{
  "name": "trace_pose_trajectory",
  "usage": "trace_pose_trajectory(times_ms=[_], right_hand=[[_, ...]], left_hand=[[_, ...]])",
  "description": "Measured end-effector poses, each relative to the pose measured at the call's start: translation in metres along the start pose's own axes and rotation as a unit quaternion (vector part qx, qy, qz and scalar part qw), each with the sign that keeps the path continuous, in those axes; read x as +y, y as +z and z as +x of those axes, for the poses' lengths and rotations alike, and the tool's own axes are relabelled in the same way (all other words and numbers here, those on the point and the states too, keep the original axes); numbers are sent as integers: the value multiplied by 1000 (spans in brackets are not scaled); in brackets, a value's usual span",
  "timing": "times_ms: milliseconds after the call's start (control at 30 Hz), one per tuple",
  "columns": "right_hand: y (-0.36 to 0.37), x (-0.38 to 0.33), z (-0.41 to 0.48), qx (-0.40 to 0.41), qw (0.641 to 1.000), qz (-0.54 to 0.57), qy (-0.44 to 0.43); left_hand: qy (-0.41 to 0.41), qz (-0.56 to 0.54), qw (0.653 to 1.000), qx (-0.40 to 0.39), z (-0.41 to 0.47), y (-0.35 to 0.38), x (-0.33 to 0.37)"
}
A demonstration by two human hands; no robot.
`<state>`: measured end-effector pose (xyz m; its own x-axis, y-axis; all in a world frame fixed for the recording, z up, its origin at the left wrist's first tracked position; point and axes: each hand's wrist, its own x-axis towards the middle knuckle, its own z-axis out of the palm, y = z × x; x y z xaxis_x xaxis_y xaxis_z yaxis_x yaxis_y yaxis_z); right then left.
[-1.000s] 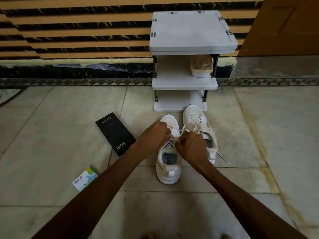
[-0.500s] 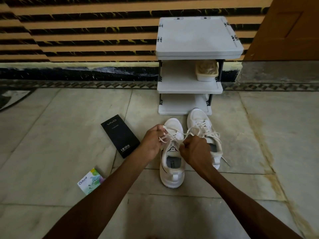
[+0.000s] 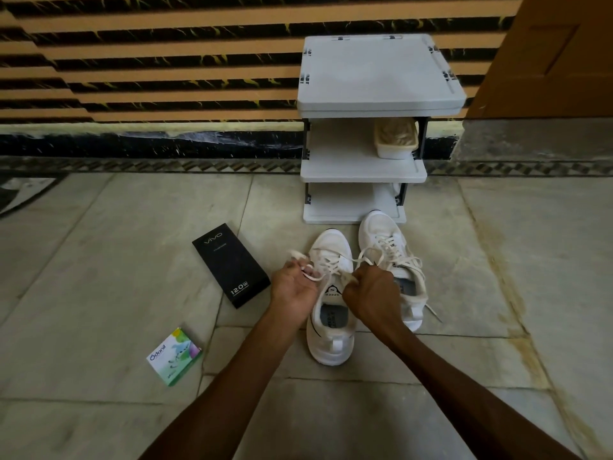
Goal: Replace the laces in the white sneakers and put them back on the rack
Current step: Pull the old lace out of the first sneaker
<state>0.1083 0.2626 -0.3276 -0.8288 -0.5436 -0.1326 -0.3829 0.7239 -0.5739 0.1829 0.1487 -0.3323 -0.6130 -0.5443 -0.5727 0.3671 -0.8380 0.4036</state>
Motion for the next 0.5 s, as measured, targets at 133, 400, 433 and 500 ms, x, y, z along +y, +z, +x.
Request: trace_pose_trajectory(times_ms=[133, 400, 433, 500], right_hand=[[1, -1, -5, 4, 1000, 7, -10], [0, 1, -3, 8, 996, -29, -87], [0, 3, -2, 5, 995, -25, -97], [0, 5, 1, 4, 993, -23, -113]], left_hand=[[27, 10, 998, 48, 6, 4, 9], [145, 583, 799, 20, 7, -5, 22], [178, 632, 754, 21, 8, -8, 23], [232, 677, 697, 41, 7, -10, 25]])
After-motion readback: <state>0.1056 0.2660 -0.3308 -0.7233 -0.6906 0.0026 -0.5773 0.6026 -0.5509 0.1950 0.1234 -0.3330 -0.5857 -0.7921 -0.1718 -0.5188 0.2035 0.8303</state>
